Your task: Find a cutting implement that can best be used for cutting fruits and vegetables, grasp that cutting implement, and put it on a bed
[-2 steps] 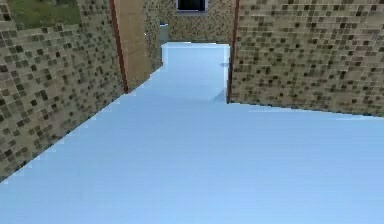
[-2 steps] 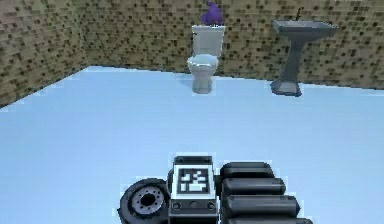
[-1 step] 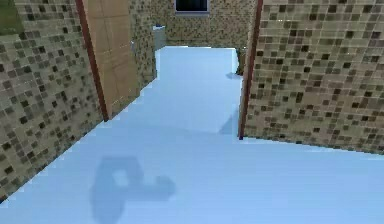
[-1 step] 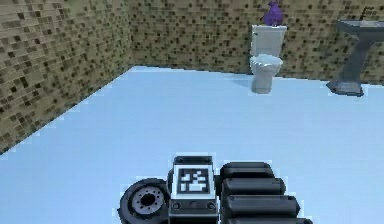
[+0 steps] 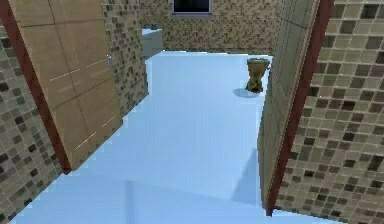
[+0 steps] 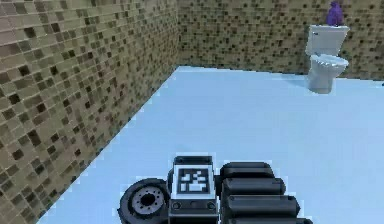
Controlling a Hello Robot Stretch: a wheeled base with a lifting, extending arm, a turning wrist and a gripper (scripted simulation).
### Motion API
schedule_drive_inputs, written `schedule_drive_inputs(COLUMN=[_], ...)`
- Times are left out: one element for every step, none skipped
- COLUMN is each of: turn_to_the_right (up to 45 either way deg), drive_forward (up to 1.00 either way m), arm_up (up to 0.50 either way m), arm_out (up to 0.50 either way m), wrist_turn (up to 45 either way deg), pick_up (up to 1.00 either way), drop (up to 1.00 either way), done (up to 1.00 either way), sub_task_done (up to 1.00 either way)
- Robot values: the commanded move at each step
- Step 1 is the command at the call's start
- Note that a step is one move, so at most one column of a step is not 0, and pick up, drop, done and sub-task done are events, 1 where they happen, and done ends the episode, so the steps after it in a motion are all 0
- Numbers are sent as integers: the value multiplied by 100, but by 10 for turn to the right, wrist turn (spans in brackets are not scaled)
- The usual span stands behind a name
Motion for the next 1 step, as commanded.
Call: schedule_drive_inputs(turn_to_the_right=[0], drive_forward=[85], arm_up=[0], arm_out=[0], wrist_turn=[0], pick_up=[0], drop=[0], done=[0], sub_task_done=[0])
